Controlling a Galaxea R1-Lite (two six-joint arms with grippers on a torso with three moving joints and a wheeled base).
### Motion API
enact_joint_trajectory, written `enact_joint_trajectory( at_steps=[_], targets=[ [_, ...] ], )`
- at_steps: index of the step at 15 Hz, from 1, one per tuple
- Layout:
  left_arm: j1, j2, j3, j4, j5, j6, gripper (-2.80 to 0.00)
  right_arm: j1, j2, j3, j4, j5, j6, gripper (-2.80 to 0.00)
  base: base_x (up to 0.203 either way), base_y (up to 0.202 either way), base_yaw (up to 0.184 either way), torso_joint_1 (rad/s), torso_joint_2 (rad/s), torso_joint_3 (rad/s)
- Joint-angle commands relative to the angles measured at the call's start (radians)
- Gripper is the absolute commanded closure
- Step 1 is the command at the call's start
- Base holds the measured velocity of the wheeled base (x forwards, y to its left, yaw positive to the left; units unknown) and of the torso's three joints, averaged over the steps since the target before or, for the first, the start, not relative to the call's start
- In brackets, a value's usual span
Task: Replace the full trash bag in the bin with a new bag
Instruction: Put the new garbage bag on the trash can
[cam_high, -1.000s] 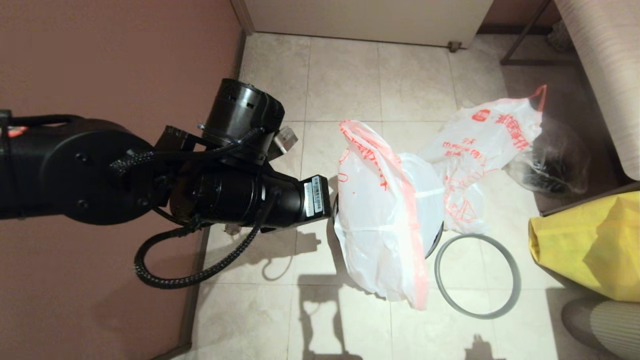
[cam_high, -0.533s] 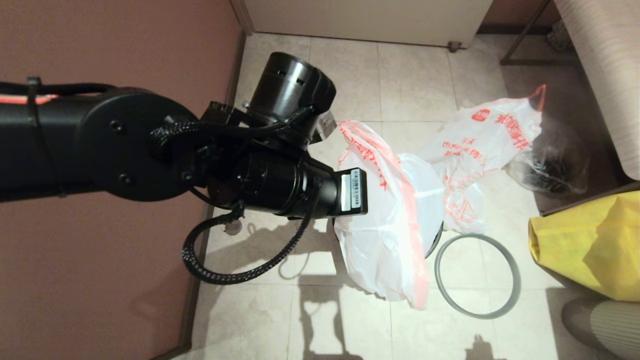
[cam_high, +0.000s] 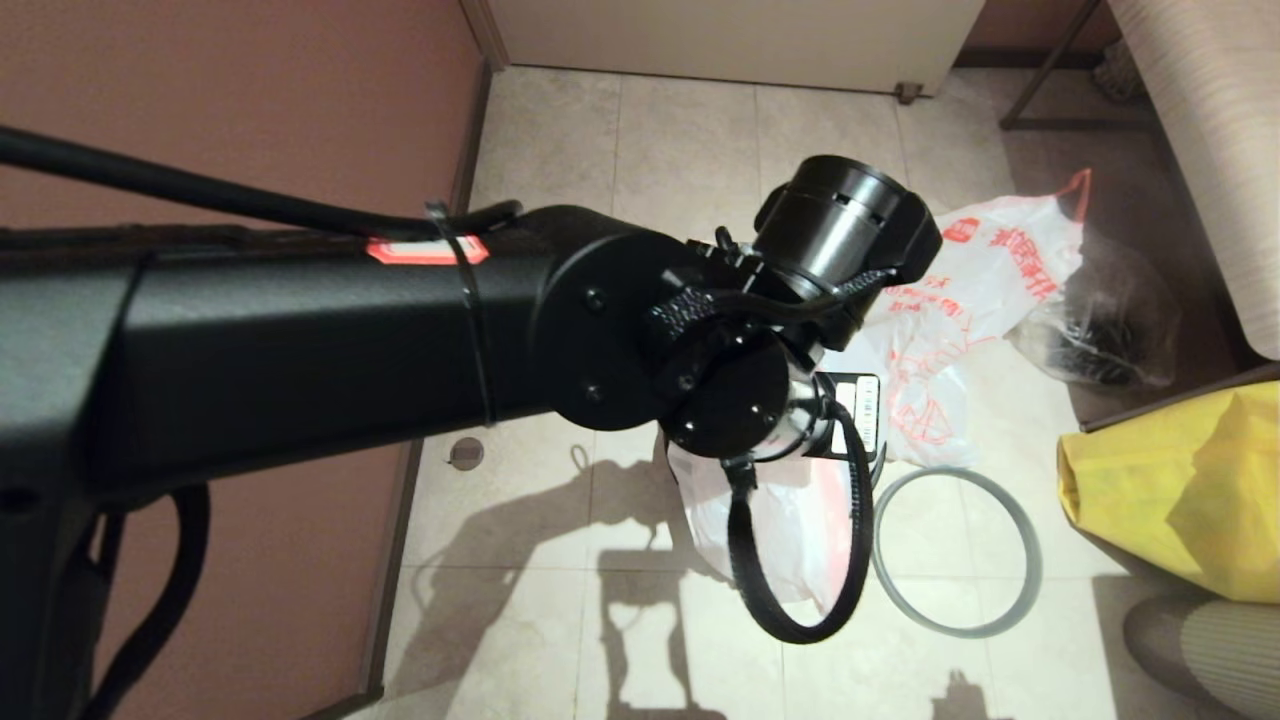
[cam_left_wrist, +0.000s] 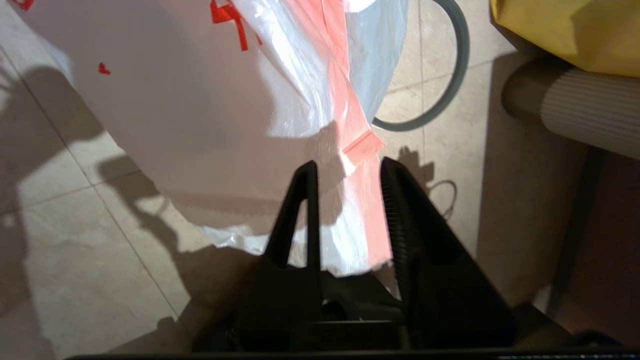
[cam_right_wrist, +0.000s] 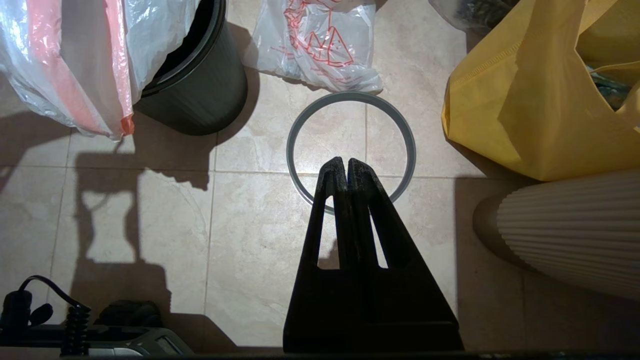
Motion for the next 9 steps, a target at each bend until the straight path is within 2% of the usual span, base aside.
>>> enact_joint_trajectory(
  at_steps=[1,5,7,9],
  targets=[
    [-0.014,0.053,-0.005,-0.019,0.019,0.008,-2.8,0.0,0.002,0.0,0.002,-0.001,0.0,0.0,0.0,0.0,0.0,0.0,0.0,0.0],
    [-0.016,0.06,-0.004,-0.02,0.173,0.034,-2.8,0.0,0.002,0.0,0.003,-0.001,0.0,0.0,0.0,0.0,0.0,0.0,0.0,0.0],
    [-0.026,0.081,-0.004,-0.018,0.204,0.053,-2.8,0.003,0.002,0.0,0.003,-0.001,0.0,0.0,0.0,0.0,0.0,0.0,0.0,0.0],
    [-0.027,0.118,-0.004,-0.04,0.286,0.082,-2.8,0.005,0.002,0.0,0.003,-0.001,0.0,0.0,0.0,0.0,0.0,0.0,0.0,0.0]
  ],
)
